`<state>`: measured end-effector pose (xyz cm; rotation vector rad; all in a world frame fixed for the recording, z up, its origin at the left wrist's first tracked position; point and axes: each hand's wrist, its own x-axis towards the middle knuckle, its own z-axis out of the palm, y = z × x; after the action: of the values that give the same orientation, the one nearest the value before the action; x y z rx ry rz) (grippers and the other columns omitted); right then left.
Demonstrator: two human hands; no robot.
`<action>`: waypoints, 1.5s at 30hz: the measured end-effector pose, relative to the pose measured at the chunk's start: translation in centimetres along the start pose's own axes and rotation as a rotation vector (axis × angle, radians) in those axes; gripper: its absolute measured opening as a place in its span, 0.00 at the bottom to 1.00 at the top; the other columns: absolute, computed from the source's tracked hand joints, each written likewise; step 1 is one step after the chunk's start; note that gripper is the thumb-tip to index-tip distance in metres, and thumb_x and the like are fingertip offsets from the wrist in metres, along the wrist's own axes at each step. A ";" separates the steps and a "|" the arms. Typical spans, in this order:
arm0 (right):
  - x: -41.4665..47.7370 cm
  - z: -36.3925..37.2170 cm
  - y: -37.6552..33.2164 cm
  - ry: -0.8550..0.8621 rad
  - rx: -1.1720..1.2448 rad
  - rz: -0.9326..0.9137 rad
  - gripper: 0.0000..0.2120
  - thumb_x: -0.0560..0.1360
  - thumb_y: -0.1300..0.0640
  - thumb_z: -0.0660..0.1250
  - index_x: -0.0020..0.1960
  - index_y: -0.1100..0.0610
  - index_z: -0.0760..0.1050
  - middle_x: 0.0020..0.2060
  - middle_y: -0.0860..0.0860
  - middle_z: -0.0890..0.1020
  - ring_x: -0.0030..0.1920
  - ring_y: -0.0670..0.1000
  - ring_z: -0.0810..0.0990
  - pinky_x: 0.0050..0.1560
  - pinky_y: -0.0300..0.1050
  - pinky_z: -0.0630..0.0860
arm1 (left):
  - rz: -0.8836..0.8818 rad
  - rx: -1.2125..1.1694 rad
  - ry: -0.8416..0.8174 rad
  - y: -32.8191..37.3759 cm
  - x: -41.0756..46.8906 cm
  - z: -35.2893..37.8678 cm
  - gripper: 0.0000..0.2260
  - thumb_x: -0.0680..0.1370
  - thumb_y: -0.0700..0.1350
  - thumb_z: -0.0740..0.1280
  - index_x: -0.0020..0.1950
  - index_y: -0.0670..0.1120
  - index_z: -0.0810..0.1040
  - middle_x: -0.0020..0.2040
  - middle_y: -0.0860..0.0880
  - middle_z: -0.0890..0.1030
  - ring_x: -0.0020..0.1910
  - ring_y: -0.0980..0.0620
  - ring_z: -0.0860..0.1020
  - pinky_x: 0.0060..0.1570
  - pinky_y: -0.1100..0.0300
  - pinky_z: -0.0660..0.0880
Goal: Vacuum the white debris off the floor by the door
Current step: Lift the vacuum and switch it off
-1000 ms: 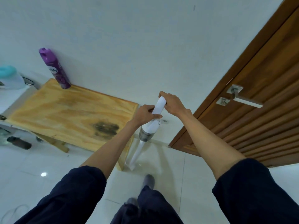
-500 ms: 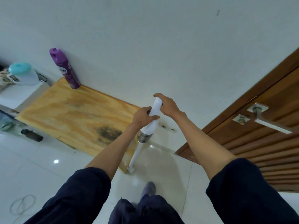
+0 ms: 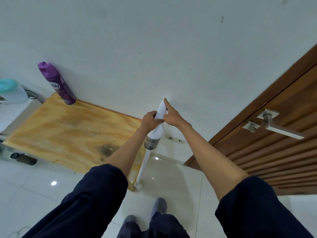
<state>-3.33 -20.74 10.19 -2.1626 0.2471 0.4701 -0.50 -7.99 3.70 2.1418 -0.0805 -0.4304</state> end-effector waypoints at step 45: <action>-2.0 2.9 -0.1 0.060 0.326 0.173 0.30 0.80 0.52 0.55 0.79 0.43 0.50 0.70 0.48 0.69 0.65 0.54 0.73 0.58 0.48 0.77 | 0.006 -0.157 -0.123 -1.2 0.5 -1.4 0.18 0.80 0.39 0.67 0.70 0.39 0.75 0.57 0.42 0.81 0.52 0.48 0.77 0.46 0.59 0.72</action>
<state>-5.84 -18.37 9.53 -1.8456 0.5111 0.4294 0.31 -6.27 3.29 1.9600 -0.1186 -0.5475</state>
